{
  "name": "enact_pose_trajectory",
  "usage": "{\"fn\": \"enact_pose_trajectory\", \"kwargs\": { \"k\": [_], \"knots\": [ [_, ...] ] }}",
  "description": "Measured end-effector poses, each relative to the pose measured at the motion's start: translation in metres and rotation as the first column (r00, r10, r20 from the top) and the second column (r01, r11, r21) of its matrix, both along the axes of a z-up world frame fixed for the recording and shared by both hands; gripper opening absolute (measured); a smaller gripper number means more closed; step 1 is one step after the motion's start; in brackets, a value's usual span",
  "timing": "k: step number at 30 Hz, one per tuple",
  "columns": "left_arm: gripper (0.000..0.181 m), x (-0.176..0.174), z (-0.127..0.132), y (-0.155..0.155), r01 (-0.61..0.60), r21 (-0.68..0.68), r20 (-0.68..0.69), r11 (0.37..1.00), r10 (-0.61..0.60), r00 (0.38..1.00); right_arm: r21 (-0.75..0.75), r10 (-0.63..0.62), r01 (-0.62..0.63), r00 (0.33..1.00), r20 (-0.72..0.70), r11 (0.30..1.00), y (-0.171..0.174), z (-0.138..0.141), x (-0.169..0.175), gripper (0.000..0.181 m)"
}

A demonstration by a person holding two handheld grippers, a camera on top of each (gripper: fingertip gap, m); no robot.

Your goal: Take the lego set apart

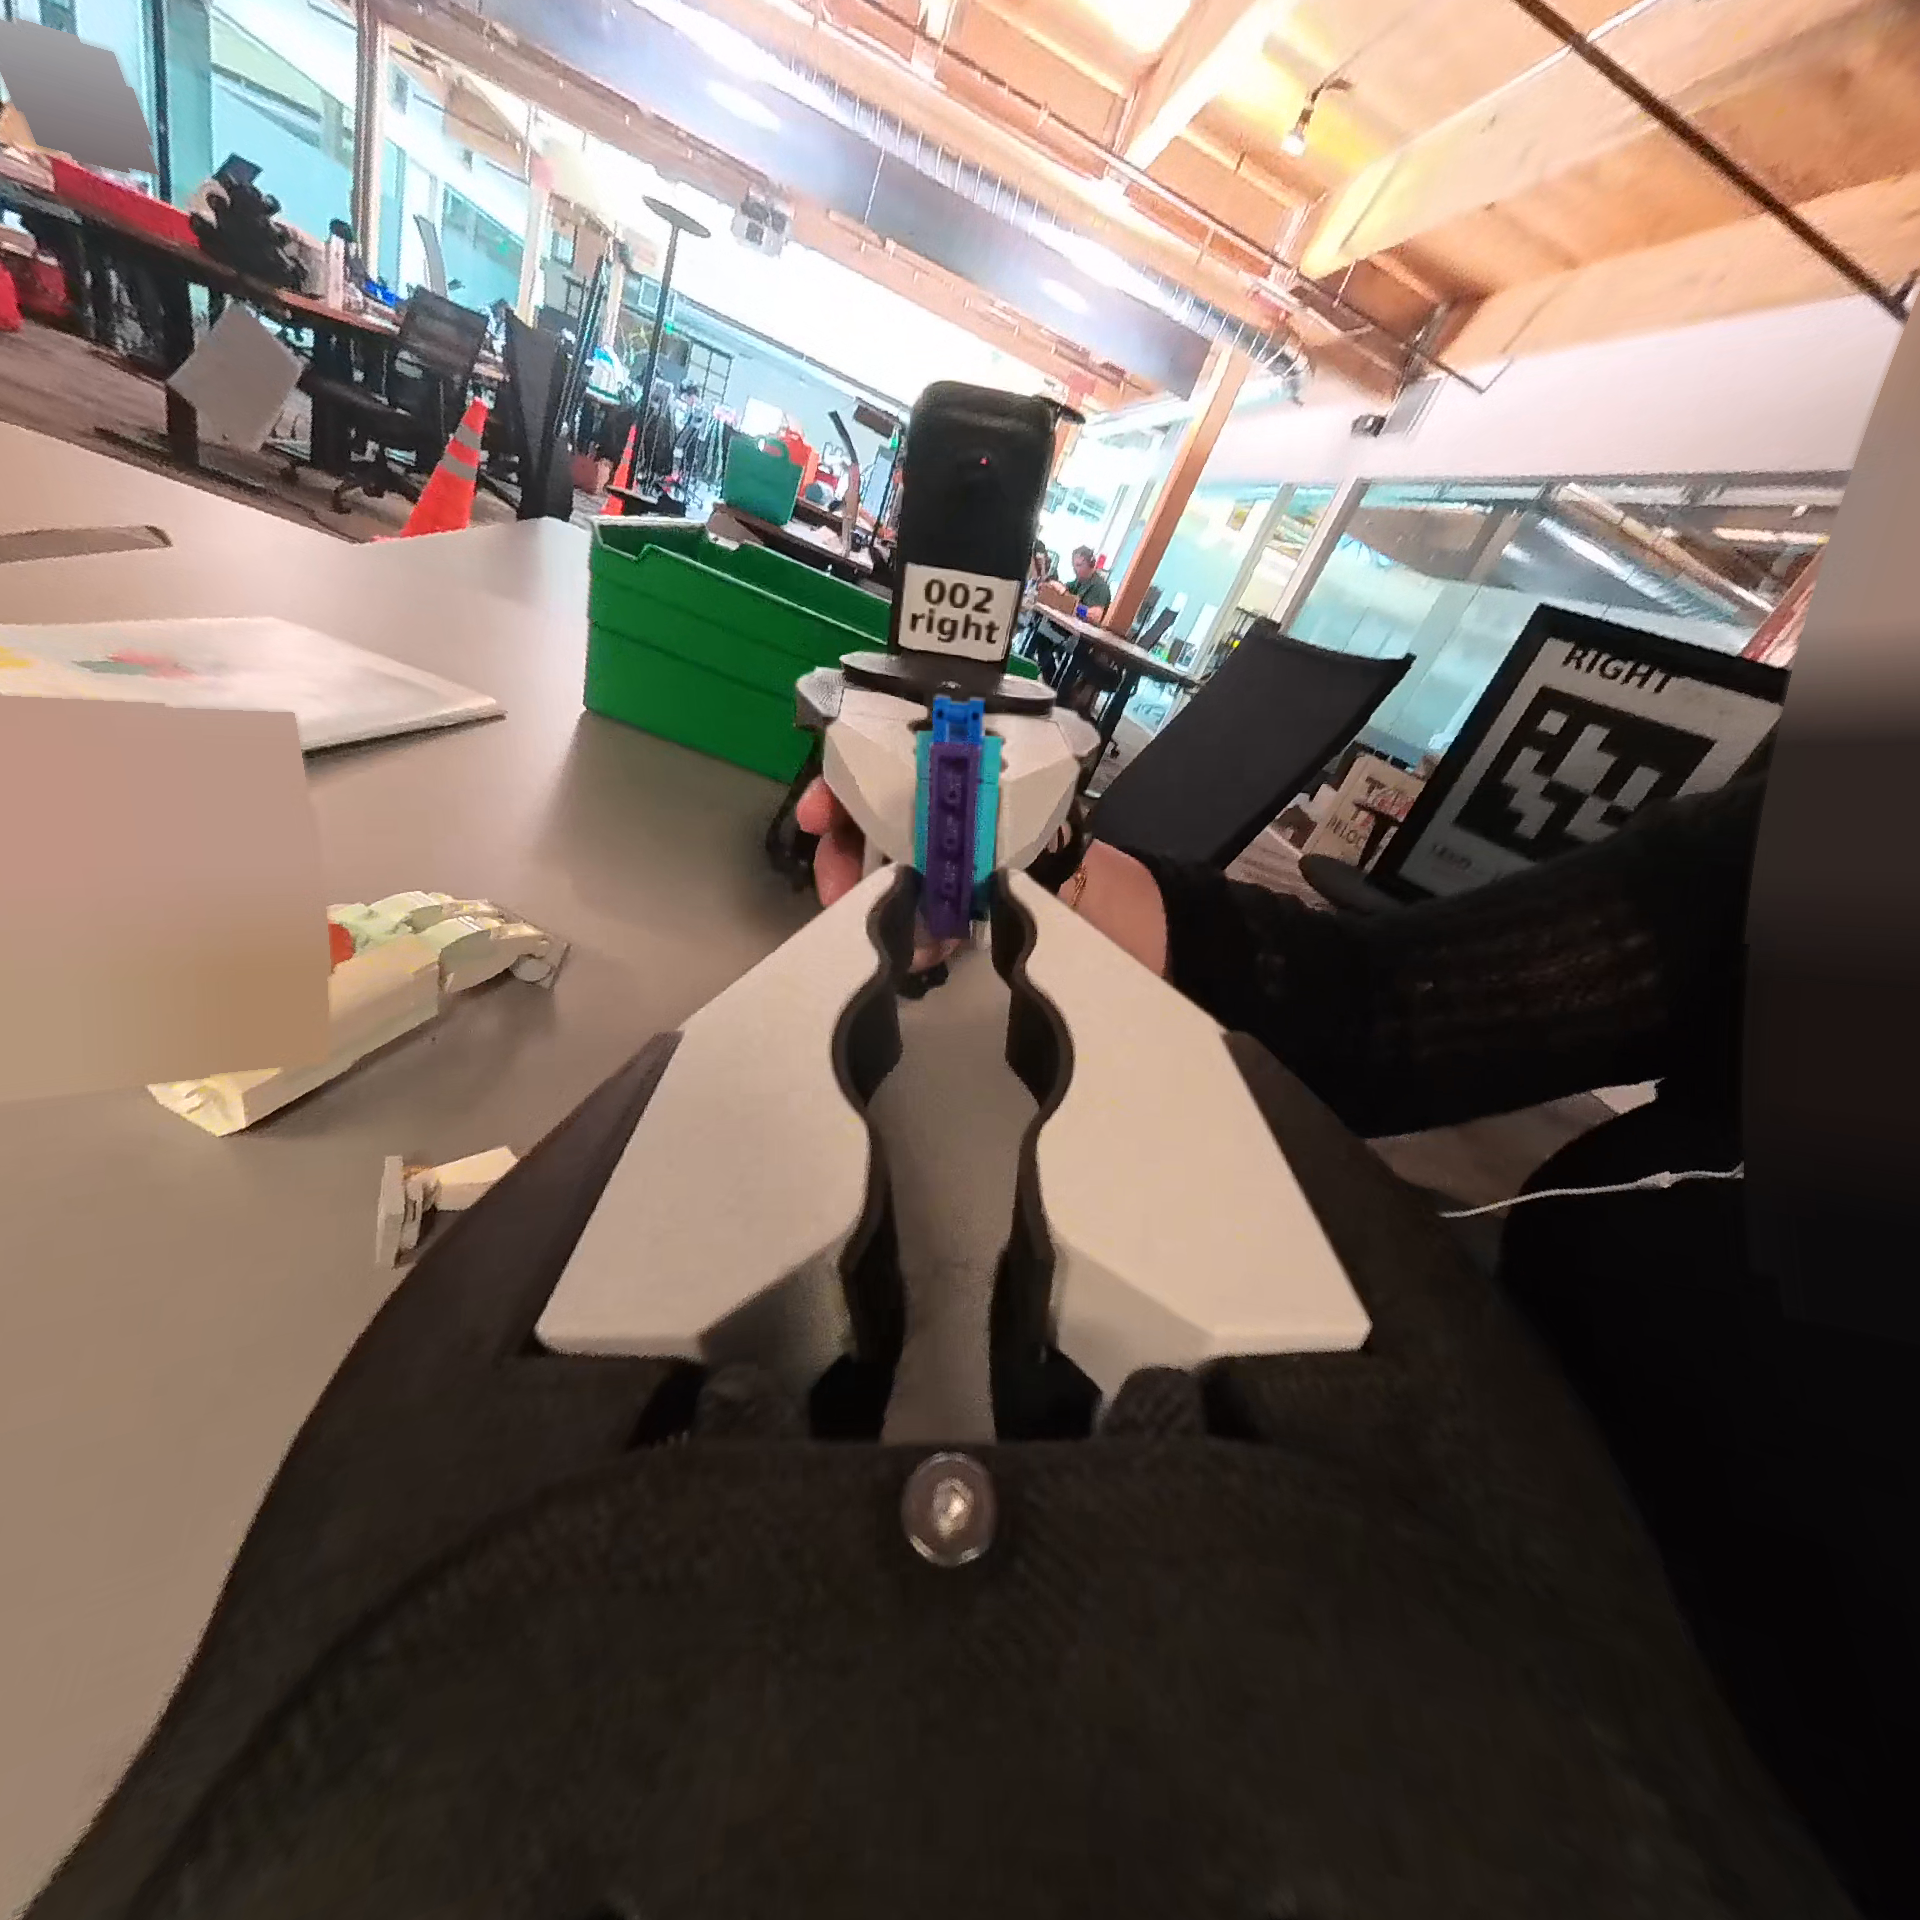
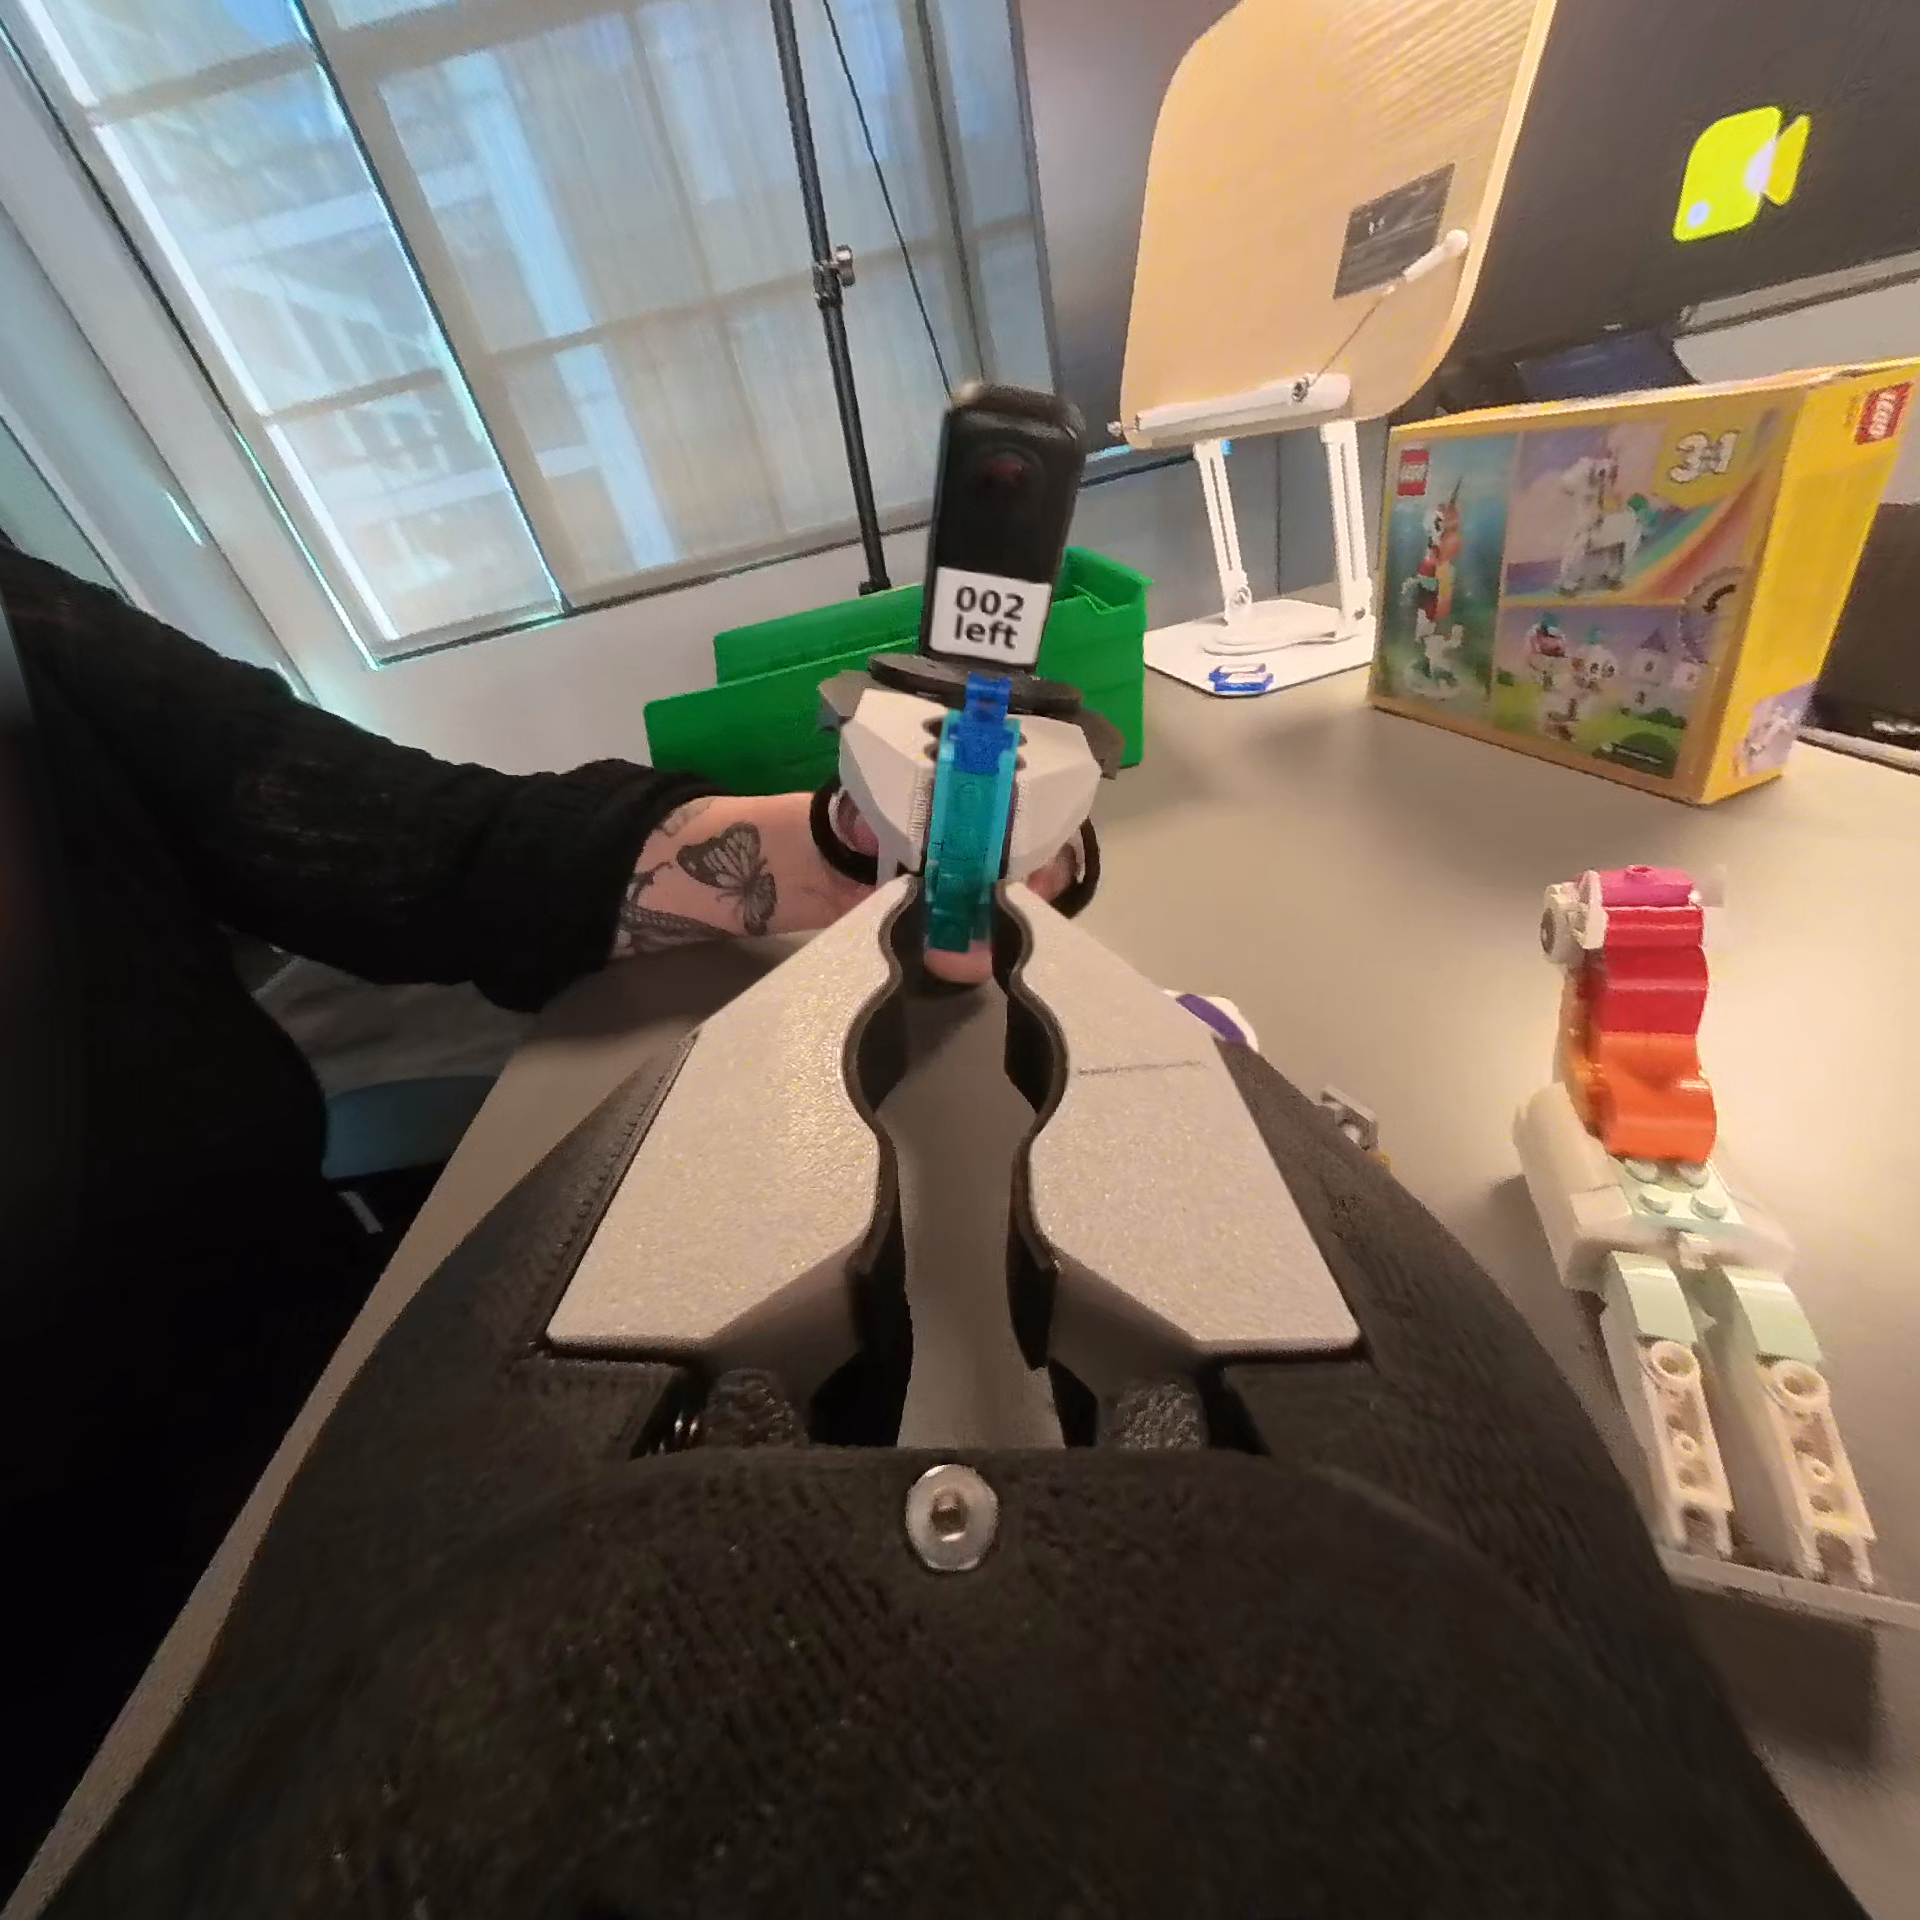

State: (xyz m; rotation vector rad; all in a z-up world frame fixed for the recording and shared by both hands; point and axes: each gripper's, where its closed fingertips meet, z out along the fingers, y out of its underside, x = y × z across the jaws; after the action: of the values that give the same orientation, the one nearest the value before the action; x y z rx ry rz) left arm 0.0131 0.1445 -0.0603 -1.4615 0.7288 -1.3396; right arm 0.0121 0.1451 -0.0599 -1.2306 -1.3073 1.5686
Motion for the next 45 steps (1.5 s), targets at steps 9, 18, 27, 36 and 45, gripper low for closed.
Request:
{"fn": "enact_pose_trajectory", "kwargs": {
  "k": [9, 18, 27, 36, 45],
  "knots": [
    [0.014, 0.004, -0.004, -0.002, 0.008, 0.013, -0.029, 1.000, -0.008, 1.000, -0.001, -0.005, 0.005, 1.000, 0.009, 1.000, -0.001, 0.000, -0.002, 0.006],
    [0.014, 0.013, 0.001, -0.029, 0.210, -0.029, 0.008, 0.977, -0.209, 0.978, -0.201, 0.248, -0.255, 0.967, -0.061, 0.946, -0.026, 0.007, 0.008, 0.006],
    [0.013, 0.014, 0.005, -0.037, 0.274, -0.046, 0.056, 0.961, -0.271, 0.961, -0.276, 0.330, -0.349, 0.937, -0.115, 0.896, -0.034, 0.012, 0.013, 0.006],
    [0.014, -0.008, -0.015, 0.000, 0.027, -0.076, -0.091, 0.997, -0.034, 0.995, 0.102, -0.137, 0.106, 0.922, 0.362, 0.989, 0.035, -0.057, 0.022, 0.006],
    [0.014, 0.003, -0.035, -0.002, 0.033, -0.097, -0.198, 0.995, -0.052, 0.979, 0.174, -0.226, 0.152, 0.779, 0.585, 0.973, 0.049, -0.104, 0.029, 0.010]
  ]
}}
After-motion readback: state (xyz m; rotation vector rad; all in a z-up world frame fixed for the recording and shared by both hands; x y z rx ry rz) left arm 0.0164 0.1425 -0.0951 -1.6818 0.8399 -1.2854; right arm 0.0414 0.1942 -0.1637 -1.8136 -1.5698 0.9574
